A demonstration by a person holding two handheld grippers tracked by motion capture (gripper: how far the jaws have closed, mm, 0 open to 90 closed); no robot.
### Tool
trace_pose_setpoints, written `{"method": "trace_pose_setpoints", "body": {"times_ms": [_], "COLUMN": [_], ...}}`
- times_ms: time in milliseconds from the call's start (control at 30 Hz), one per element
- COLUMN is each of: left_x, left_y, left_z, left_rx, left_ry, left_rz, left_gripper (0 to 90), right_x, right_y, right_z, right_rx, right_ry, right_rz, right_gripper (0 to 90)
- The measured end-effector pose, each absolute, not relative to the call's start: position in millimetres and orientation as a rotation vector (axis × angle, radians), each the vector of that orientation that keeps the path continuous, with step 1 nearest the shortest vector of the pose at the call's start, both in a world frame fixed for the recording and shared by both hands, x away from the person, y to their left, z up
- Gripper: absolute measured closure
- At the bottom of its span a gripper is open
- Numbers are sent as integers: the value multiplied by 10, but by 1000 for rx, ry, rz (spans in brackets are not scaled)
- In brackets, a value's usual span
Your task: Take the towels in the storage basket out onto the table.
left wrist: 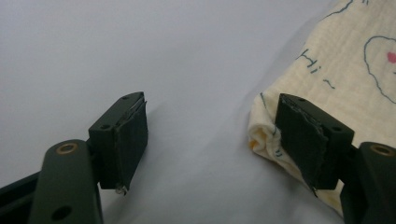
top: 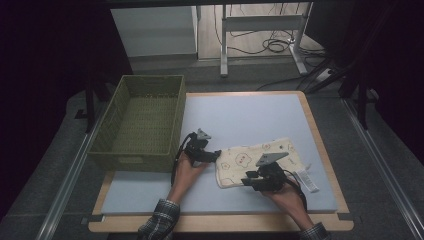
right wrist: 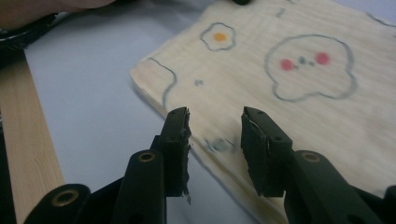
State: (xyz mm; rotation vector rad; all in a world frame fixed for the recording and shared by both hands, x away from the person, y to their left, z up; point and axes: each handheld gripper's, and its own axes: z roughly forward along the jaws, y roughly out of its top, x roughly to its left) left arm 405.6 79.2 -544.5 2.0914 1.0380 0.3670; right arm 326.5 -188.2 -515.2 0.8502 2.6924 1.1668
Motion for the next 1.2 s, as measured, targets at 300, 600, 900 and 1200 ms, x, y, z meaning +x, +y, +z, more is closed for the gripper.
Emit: {"method": "trace_pose_setpoints", "body": {"times_ms": [300, 600, 900, 1200], "left_x": [4057, 4058, 4041, 3966], "left_y": [793, 793, 789, 788], "left_z": [-5445, -5446, -5438, -5409], "left_rx": [2092, 2090, 2090, 2047], "left_ry": [1036, 1038, 1019, 997], "left_rz": [368, 367, 363, 269], "left_gripper": [262, 261, 327, 856], "right_x": [3227, 3176, 3123, 3186], "right_y": [-1415, -1100, -1053, -1061], "right_z": [-5175, -5257, -5252, -5268], "right_rx": [776, 722, 654, 712], "right_ry": [2755, 2765, 2691, 2735], "right_rz": [1165, 1098, 980, 1084], "right_gripper": [652, 604, 837, 848]}}
